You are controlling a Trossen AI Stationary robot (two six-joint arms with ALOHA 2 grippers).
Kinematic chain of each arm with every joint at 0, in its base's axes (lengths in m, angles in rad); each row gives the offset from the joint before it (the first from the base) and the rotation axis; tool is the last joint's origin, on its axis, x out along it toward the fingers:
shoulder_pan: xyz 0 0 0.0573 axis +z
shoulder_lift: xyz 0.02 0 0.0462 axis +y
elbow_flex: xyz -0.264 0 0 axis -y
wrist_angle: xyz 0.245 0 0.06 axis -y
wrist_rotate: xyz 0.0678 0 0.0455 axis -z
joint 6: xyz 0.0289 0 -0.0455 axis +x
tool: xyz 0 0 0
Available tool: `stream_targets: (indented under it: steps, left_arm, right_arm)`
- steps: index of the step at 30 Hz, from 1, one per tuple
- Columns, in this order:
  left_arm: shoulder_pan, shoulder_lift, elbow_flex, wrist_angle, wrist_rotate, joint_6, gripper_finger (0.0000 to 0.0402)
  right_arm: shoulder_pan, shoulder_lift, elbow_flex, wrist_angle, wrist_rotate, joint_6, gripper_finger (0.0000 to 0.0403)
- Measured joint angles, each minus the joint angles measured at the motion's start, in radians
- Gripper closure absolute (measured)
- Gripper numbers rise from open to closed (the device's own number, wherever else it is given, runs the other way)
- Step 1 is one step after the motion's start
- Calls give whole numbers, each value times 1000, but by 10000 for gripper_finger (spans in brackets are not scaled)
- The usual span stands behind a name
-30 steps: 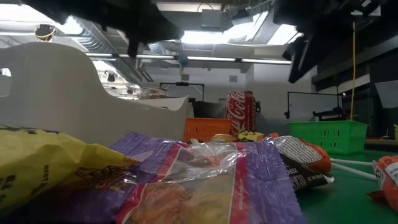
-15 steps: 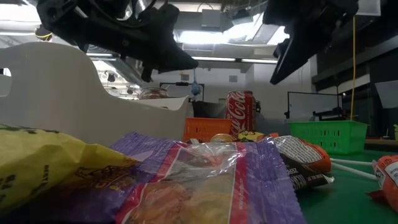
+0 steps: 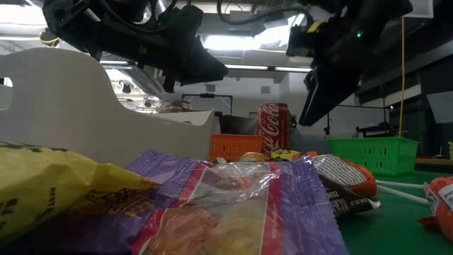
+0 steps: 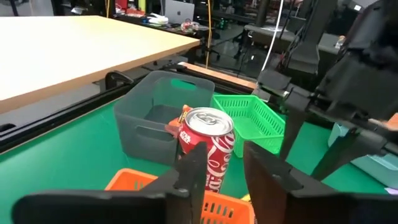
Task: Sort candy
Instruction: Put the blue lollipop into the orange bin, then put the yellow candy pack into the red bin
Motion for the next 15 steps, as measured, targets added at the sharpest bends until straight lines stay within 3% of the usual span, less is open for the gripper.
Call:
stream_targets:
  steps: [15]
  left_arm:
    - [0,0,0,-1,-1,0,293]
  right_arm:
    - [0,155,-1,95,45,-1,226]
